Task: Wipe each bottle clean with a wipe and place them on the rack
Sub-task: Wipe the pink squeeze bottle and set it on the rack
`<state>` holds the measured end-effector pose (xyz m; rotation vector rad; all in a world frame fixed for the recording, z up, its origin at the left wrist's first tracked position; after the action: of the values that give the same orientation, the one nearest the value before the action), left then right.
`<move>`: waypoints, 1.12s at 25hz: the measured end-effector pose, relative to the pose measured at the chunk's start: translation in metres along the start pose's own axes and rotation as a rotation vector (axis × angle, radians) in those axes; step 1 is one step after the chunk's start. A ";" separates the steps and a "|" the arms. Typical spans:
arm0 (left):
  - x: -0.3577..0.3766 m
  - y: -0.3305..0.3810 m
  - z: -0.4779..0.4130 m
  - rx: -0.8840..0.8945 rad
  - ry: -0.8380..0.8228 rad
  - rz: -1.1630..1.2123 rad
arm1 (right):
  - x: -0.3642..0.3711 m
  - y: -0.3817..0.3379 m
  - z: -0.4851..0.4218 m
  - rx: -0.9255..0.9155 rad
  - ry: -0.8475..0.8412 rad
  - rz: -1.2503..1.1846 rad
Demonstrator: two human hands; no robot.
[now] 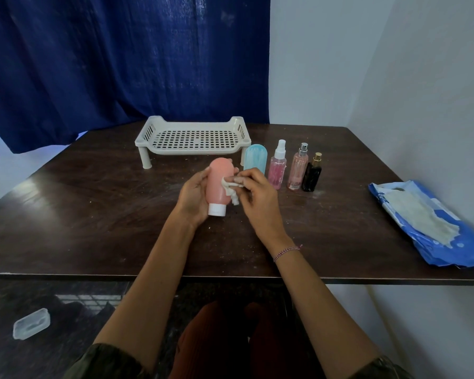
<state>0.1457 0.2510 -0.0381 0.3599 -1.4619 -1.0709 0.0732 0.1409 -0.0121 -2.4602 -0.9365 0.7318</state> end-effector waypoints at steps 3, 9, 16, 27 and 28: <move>0.000 -0.006 0.000 -0.051 0.026 -0.179 | -0.010 0.004 -0.003 0.042 0.173 0.028; -0.002 -0.010 -0.001 -0.103 0.071 -0.225 | -0.015 0.006 -0.004 0.044 0.267 0.034; -0.005 -0.004 -0.006 -0.028 0.108 0.015 | 0.003 0.001 0.002 -0.018 -0.002 -0.034; -0.009 -0.006 -0.011 -0.055 0.182 0.085 | 0.010 -0.006 0.005 -0.125 -0.060 -0.111; -0.009 -0.007 -0.012 -0.063 0.177 0.070 | 0.010 -0.007 0.006 -0.130 -0.063 -0.107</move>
<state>0.1556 0.2492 -0.0508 0.3471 -1.2717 -1.0009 0.0727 0.1534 -0.0161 -2.4875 -1.1628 0.7365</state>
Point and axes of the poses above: each hand's wrist, its own z-axis away from the middle knuckle, its own x-axis out of the palm, y = z × x, the point moved 4 cm from there along -z, towards the middle knuckle, and after that the axes turned 8 degrees about y, right-handed, at the moved point
